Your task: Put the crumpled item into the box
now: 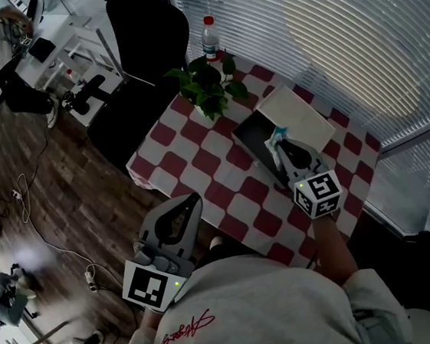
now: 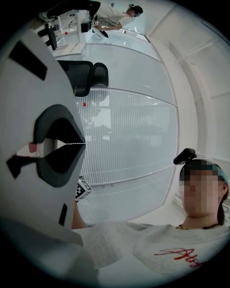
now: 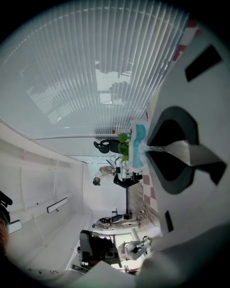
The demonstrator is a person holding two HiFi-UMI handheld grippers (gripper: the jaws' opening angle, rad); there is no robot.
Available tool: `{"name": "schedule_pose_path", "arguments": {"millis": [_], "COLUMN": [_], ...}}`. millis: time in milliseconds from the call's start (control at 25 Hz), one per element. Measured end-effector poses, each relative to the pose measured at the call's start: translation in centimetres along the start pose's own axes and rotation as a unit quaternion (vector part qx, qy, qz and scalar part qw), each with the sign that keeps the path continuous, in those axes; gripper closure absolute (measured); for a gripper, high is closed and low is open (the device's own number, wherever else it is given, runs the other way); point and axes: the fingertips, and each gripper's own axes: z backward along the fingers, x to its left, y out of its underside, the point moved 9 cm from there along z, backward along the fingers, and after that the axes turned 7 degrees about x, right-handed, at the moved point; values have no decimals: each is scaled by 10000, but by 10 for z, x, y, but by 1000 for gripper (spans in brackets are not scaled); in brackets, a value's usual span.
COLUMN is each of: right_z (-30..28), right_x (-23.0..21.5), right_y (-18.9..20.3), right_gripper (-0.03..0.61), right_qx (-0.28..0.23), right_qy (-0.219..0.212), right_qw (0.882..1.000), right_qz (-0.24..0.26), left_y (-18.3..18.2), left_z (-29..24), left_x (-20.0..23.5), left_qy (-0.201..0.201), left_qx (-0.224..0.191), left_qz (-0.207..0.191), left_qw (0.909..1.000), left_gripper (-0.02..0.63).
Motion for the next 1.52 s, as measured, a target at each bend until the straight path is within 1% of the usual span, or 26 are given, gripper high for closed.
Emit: {"name": "schedule_pose_path", "arguments": {"millis": [320,1520], "right_z": [-10,-40], "right_x": [-5,-18], "right_y": [10,34], "right_gripper": [531,531], "right_qx": [246,888], "right_qy": [34,45], "right_qw": [9997,9960], "right_qz": [56,104], "left_y": [-1,0], "left_z": [0,3], "left_x": [1,-1], "left_qy": [-15,-206], "left_qx": [-5,101], "left_qz": [-22,-12], "left_qw": [10000,9997], "left_gripper": [594,594]}}
